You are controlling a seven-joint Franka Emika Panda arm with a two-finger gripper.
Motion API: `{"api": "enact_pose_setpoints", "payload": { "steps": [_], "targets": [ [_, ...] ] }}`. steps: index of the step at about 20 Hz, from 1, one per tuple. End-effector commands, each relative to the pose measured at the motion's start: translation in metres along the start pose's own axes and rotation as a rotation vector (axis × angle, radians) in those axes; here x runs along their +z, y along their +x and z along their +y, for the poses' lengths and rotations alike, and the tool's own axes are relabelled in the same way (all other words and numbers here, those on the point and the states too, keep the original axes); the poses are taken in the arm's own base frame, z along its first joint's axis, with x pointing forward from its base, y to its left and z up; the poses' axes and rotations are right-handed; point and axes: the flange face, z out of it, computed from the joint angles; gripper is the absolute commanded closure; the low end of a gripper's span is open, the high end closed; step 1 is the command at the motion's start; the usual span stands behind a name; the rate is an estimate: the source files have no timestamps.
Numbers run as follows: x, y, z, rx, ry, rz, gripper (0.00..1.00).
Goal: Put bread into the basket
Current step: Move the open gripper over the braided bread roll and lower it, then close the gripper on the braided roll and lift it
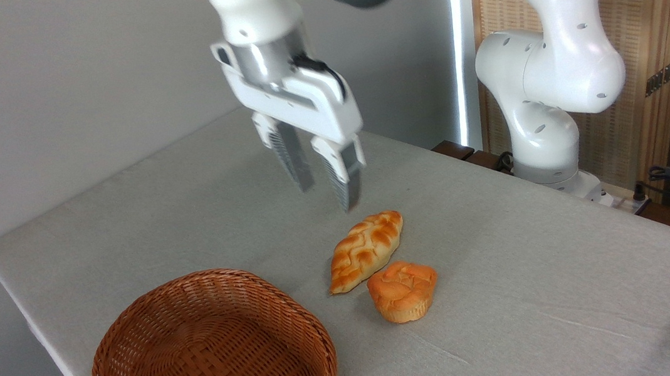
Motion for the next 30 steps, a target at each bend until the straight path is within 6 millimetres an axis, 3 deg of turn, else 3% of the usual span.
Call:
{"api": "enact_pose_setpoints", "payload": {
  "steps": [1, 7, 8, 10, 11, 21, 25, 30],
  "targets": [
    [0.058, -0.019, 0.014, 0.042, -0.016, -0.034, 0.00],
    [0.101, -0.018, 0.012, 0.045, -0.002, -0.037, 0.00],
    [0.104, -0.018, 0.012, 0.046, 0.000, -0.036, 0.04],
    [0.106, -0.016, 0.011, 0.047, 0.006, -0.031, 0.46],
    [0.105, -0.016, 0.011, 0.046, 0.010, -0.026, 0.60],
    [0.110, -0.010, 0.011, 0.054, 0.002, -0.036, 0.61],
    [0.061, 0.008, 0.002, 0.045, 0.037, 0.019, 0.61],
    [-0.007, 0.054, -0.026, 0.054, 0.051, 0.058, 0.60]
  ]
}}
